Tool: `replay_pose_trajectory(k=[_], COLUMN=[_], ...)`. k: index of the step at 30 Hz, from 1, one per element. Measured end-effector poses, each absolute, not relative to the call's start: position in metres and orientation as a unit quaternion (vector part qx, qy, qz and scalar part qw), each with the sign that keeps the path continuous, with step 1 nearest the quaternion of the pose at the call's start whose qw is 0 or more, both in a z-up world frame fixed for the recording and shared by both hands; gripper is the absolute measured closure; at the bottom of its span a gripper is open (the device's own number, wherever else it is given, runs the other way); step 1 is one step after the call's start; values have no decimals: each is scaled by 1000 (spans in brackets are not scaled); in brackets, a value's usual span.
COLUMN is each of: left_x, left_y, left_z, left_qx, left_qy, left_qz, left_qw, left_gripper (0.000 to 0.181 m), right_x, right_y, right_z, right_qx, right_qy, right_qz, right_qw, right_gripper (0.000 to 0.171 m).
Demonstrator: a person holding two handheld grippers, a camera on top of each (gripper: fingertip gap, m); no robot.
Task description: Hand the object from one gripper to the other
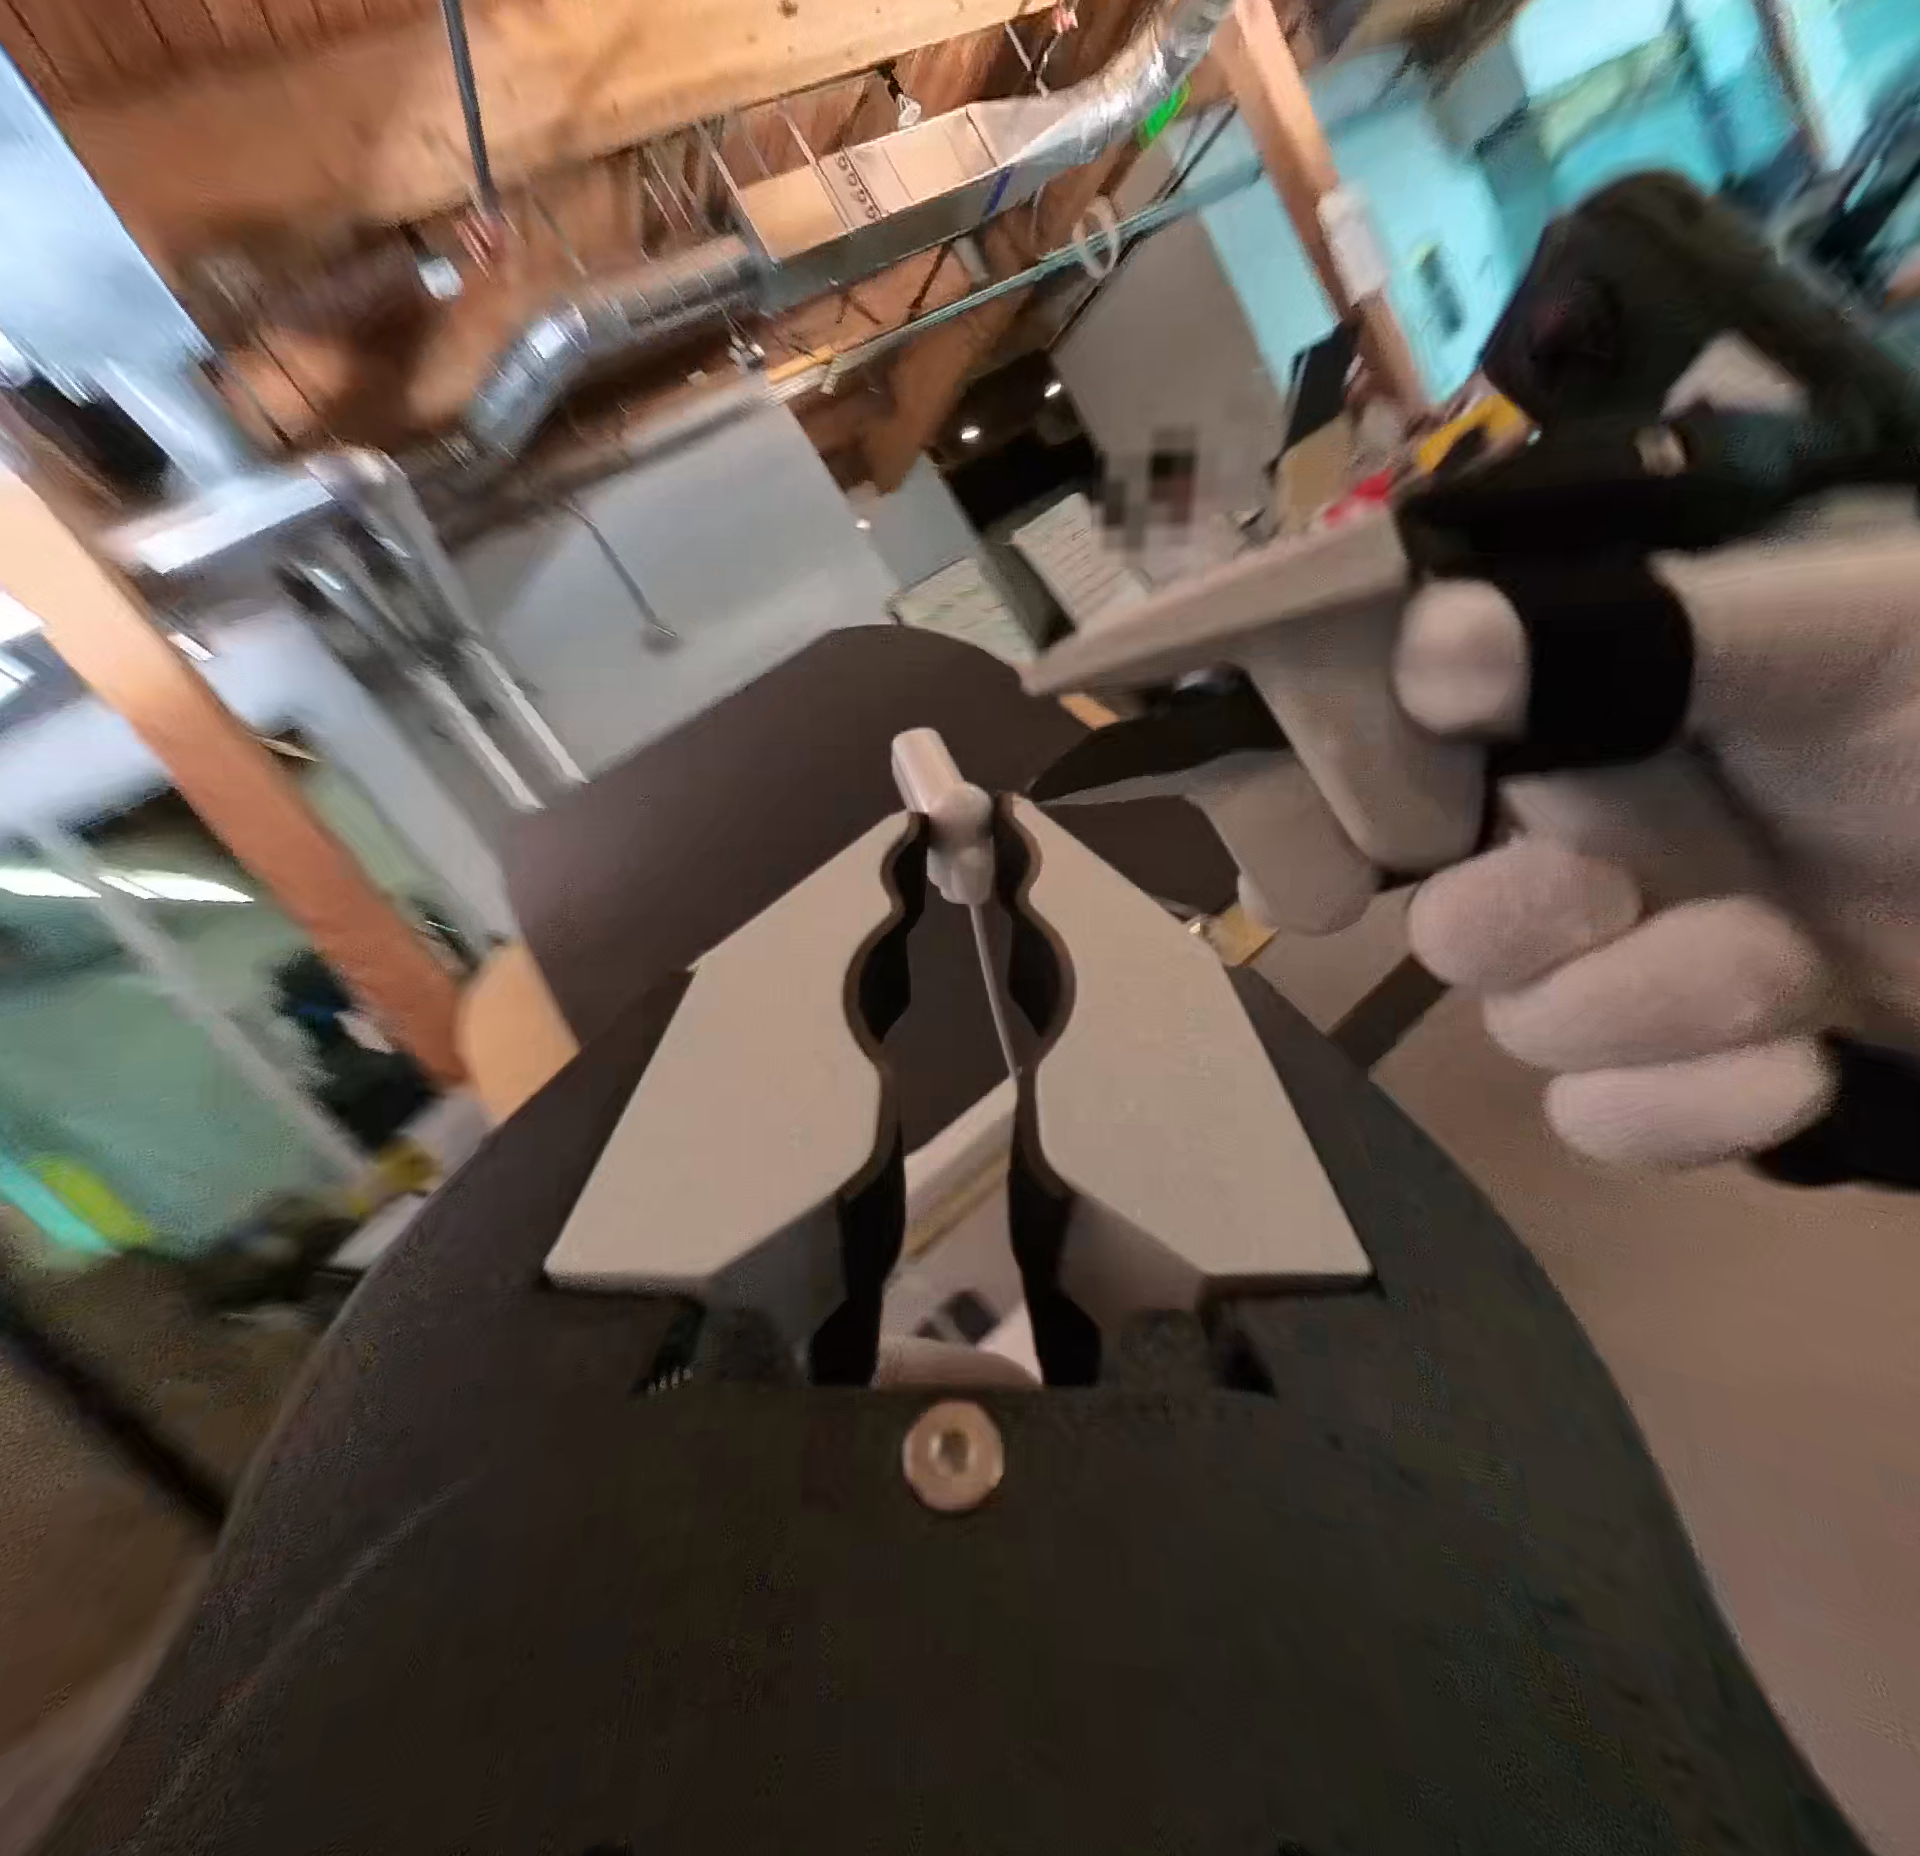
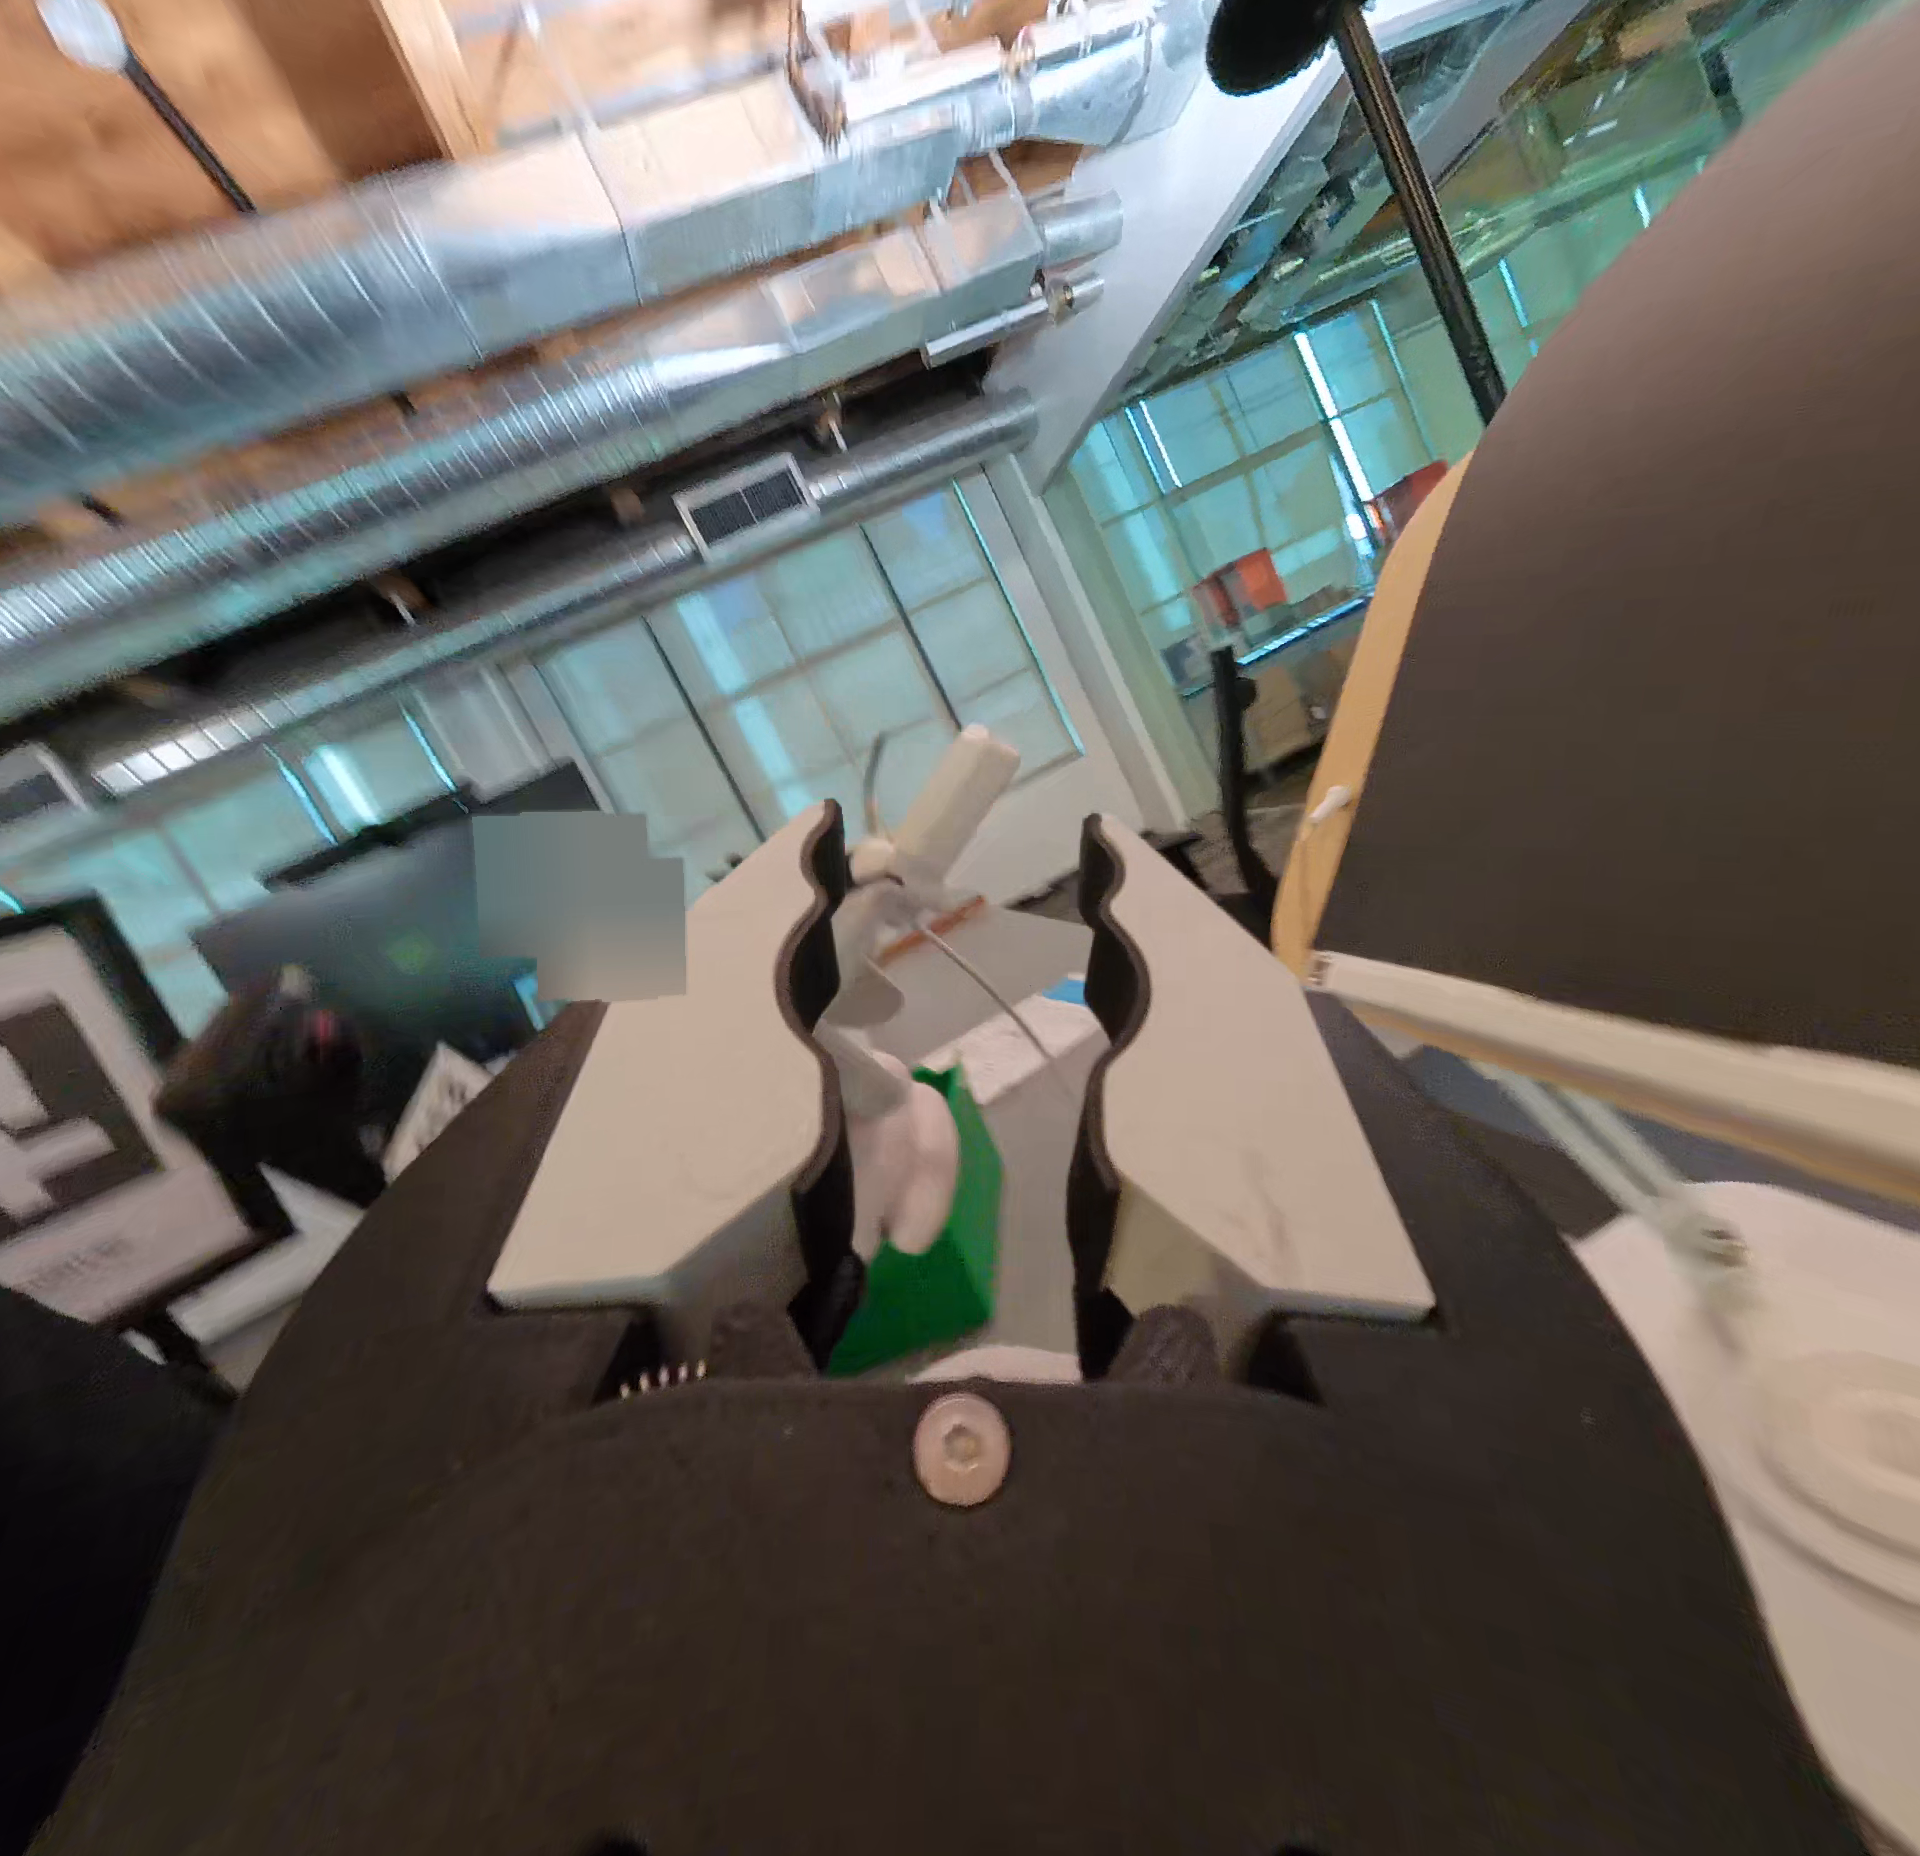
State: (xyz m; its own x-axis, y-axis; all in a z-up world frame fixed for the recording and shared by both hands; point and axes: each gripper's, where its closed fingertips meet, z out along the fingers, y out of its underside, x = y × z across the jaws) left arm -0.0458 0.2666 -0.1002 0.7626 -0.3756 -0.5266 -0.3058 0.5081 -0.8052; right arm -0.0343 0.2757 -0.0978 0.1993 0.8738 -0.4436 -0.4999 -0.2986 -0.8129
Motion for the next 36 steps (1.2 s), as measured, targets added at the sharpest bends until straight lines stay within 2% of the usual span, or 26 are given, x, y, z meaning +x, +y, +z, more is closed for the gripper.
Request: replay_pose_trajectory(k=[6,10,15,22,32,36], left_x=[-54,-53,-46,-42,-44,-51], left_y=[263,259,253,250,254,261], left_z=[-86,-86,-89,-91,-93,-94], left_qx=[-560,-557,-556,-557,-562,-566], left_qy=[270,248,262,269,269,287], left_qz=[-348,-460,-486,-490,-470,-403], left_qw=[701,645,620,614,626,660], left_gripper=[171,171,171,171,170,155], right_x=[-46,-55,-61,-64,-62,-56], right_y=[258,250,243,242,242,246], right_z=[-106,-111,-115,-119,-122,-117], right_qx=[-543,-542,-536,-537,-546,-552], right_qy=[-354,-378,-385,-398,-396,-362], right_qz=[411,408,447,433,448,483], right_qw=[641,630,604,604,586,575], right_gripper=[140,151,161,171,171,171])
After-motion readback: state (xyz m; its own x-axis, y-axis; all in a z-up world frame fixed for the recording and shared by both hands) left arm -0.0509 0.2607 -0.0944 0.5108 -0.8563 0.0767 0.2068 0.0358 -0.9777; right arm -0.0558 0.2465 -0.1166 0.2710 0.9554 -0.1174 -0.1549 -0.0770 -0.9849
